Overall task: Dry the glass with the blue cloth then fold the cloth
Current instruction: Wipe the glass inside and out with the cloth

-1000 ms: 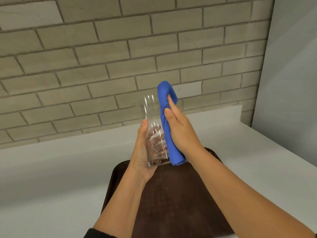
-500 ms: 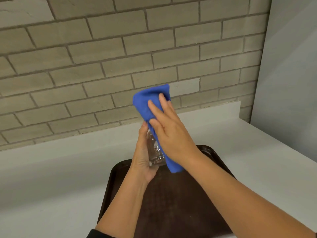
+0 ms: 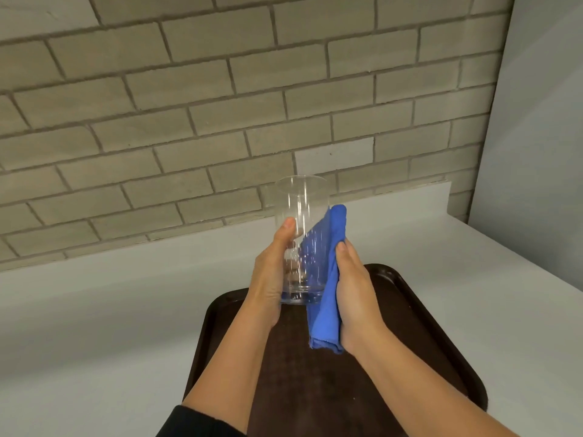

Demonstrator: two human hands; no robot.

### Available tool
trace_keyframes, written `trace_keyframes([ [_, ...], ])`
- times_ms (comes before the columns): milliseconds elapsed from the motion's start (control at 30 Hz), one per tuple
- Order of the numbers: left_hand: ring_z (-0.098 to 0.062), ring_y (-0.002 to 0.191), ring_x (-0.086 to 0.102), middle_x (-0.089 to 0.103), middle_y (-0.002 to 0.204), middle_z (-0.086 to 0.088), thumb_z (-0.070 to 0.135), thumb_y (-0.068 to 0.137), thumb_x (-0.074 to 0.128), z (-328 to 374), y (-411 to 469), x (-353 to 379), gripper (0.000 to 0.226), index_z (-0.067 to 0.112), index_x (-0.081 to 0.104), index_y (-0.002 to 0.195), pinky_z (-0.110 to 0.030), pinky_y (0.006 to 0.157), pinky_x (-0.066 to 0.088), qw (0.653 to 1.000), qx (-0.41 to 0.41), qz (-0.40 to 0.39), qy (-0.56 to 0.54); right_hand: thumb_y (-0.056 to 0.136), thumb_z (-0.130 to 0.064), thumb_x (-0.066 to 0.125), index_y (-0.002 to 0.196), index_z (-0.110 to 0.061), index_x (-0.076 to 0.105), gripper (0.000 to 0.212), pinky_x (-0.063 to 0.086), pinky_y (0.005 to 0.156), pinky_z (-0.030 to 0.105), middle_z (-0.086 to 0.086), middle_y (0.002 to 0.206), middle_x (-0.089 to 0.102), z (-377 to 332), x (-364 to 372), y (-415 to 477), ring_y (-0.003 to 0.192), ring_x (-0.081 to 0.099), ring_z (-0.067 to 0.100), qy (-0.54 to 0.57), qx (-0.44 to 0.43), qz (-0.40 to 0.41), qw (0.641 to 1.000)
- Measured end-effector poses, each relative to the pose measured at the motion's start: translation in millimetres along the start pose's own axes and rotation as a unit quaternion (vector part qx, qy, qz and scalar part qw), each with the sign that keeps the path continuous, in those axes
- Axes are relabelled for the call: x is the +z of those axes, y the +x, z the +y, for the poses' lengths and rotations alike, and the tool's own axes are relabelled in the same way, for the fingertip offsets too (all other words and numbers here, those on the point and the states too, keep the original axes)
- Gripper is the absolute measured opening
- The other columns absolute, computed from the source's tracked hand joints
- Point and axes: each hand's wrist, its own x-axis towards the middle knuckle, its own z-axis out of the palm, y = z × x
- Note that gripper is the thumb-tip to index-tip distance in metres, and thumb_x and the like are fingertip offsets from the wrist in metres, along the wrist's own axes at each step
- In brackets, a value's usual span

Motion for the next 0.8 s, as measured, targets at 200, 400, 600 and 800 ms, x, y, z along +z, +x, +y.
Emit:
trace_keyframes([
  [200, -0.025, 0.096, 0.060, 0.057, 0.098, 0.002, 0.055, 0.079, 0.052, 14, 0, 6, 0.057, 0.025, 0.051, 0.128, -0.037, 0.092, 0.047, 0.967, 0.138, 0.161, 0.140, 0.094, -0.034, 0.035, 0.128, -0.031, 0.045, 0.036, 0.042, 0.102, 0.046, 0.003, 0.125, 0.058, -8, 5, 7, 0.111, 0.057, 0.020, -0.027, -0.022, 0.029, 0.999],
  [400, -0.012, 0.099, 0.058, 0.056, 0.125, -0.002, 0.053, 0.084, 0.044, 14, -16, 3, 0.052, 0.028, 0.040, 0.130, -0.030, 0.084, 0.047, 0.953, 0.165, 0.158, 0.199, 0.093, -0.032, 0.037, 0.132, -0.039, 0.034, 0.039, 0.042, 0.087, 0.010, -0.027, 0.119, 0.048, -9, 13, -1, 0.102, 0.049, -0.013, -0.099, -0.110, 0.008, 0.989],
  [600, -0.013, 0.094, 0.065, 0.060, 0.123, -0.003, 0.071, 0.060, 0.050, 17, -18, -3, 0.091, 0.028, 0.032, 0.137, -0.029, 0.078, 0.054, 0.977, 0.105, 0.143, 0.118, 0.094, -0.026, 0.033, 0.120, -0.059, 0.022, 0.044, 0.029, 0.113, 0.032, -0.015, 0.151, 0.023, -2, 25, -19, 0.134, 0.026, -0.002, -0.176, -0.186, -0.078, 0.964],
  [800, -0.004, 0.077, 0.068, 0.072, 0.087, 0.010, 0.051, 0.085, 0.047, 18, -11, -16, 0.034, 0.026, 0.064, 0.099, -0.020, 0.060, 0.052, 0.993, 0.064, 0.074, -0.066, 0.096, -0.013, 0.029, 0.133, -0.036, 0.014, 0.046, 0.019, 0.117, 0.033, -0.020, 0.145, 0.006, -21, 41, -1, 0.140, 0.008, 0.003, -0.323, -0.338, -0.118, 0.876],
])
